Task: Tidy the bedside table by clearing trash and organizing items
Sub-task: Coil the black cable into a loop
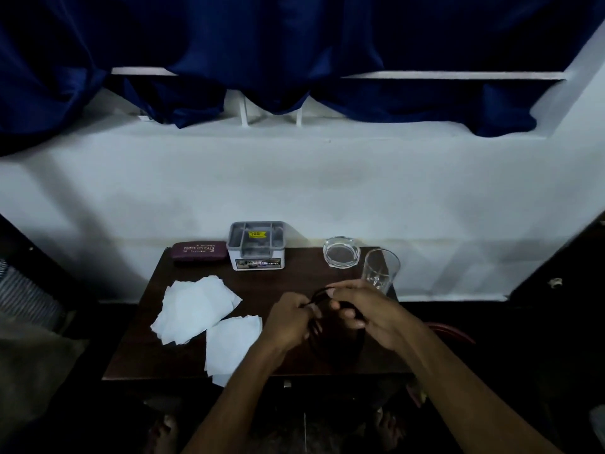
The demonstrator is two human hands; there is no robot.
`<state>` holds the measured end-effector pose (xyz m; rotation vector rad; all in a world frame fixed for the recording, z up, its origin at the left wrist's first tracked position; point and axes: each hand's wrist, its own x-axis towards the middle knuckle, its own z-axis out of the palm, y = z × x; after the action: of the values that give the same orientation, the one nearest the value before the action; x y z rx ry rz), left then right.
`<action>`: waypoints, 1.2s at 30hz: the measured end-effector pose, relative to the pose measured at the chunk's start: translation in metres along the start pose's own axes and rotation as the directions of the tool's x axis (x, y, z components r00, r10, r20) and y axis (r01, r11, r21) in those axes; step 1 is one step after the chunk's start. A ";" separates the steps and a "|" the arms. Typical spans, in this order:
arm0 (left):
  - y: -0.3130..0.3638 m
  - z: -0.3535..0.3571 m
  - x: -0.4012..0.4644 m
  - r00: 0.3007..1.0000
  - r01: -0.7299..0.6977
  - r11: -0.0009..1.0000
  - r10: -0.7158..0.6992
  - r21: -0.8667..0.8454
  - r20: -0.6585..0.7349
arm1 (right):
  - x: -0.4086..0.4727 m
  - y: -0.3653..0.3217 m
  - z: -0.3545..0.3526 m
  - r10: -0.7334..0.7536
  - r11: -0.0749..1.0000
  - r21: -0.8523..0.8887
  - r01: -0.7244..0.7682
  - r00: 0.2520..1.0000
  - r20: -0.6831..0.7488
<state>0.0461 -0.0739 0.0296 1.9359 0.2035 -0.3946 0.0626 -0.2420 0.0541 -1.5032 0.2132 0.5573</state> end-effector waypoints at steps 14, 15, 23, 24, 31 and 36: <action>0.000 -0.003 0.126 0.909 0.075 0.983 0.002 0.169 -0.418 | 0.148 -0.013 0.019 -0.385 0.674 -0.738 0.009 0.858 -0.341; -0.005 0.001 0.128 0.905 0.090 0.985 -0.019 0.146 -0.425 | 0.154 -0.016 0.020 -0.385 0.681 -0.732 0.008 0.854 -0.349; -0.017 0.015 0.143 0.854 0.081 0.996 -0.081 -0.021 -0.514 | 0.197 -0.003 0.031 -0.420 0.593 -0.805 -0.003 0.852 -0.312; -0.018 0.017 0.143 0.850 0.077 0.997 -0.081 -0.029 -0.521 | 0.199 -0.003 0.033 -0.434 0.561 -0.828 -0.003 0.850 -0.298; -0.021 0.032 0.139 0.836 0.056 0.995 -0.094 -0.086 -0.541 | 0.198 -0.010 0.038 -0.471 0.246 -0.969 -0.034 0.869 -0.151; -0.016 0.036 0.133 0.837 0.084 0.996 -0.084 -0.026 -0.541 | 0.194 -0.016 0.036 -0.394 0.017 -0.998 -0.053 0.917 -0.055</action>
<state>0.1582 -0.1065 -0.0459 2.0031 0.6608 0.1143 0.2289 -0.1643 -0.0192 -3.0686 -0.2359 0.1398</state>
